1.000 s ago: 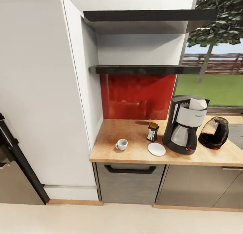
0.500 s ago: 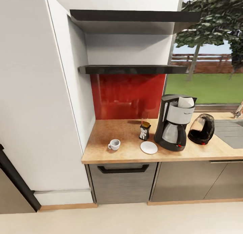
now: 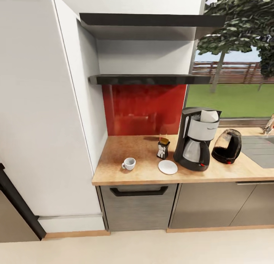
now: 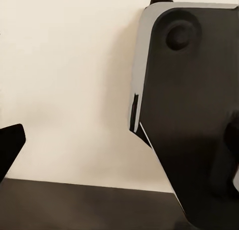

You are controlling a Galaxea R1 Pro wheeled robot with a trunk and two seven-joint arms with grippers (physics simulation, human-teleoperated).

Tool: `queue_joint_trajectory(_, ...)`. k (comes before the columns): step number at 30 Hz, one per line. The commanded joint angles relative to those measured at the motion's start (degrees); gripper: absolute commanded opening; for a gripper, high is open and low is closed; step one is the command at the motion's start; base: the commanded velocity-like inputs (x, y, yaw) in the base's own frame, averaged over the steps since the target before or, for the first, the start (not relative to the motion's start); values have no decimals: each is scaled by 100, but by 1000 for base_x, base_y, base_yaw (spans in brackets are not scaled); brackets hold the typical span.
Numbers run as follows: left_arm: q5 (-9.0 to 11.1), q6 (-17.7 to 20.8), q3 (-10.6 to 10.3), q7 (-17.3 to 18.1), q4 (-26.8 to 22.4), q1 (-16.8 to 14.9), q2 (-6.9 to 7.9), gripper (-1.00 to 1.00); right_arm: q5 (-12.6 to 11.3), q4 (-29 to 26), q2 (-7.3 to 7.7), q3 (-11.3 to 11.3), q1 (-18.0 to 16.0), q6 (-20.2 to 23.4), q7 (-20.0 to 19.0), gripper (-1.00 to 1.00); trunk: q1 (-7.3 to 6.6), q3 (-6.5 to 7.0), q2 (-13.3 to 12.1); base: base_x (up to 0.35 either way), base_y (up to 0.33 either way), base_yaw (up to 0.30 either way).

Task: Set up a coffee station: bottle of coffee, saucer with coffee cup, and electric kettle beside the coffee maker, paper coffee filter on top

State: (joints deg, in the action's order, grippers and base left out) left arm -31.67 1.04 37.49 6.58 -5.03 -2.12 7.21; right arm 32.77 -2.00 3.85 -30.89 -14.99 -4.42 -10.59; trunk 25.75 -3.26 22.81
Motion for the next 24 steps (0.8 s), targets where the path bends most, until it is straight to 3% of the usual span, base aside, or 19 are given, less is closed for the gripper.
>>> queue_joint_trajectory(1, -56, 11, 49, 26, -7, -2, -1, 100, 45, -3, 2, -49, -4, -15, -18, 100, 3, -10, 12, 0, 0, 0)
queue_joint_trajectory(7, -84, 15, 40, 19, 2, 1, 0, 100, 45, -71, 1, -61, -4, -27, -6, 100, 3, -6, 12, 0, 0, 0)
queue_joint_trajectory(10, -91, 22, 39, 19, 8, 7, 0, 100, 42, -374, -24, -65, -4, -48, -7, 100, 3, -5, 12, 0, 0, 0)
queue_joint_trajectory(16, -94, 39, 39, 16, 10, 9, 3, 100, 37, -1399, -523, -66, -4, -271, -4, 100, 3, -5, 12, 0, 0, 0)
queue_joint_trajectory(24, -94, 29, 46, -138, 5, 4, 10, 100, 29, -2309, -1223, -66, -12, -1420, -2, 100, 3, -5, 12, 0, 0, 0)
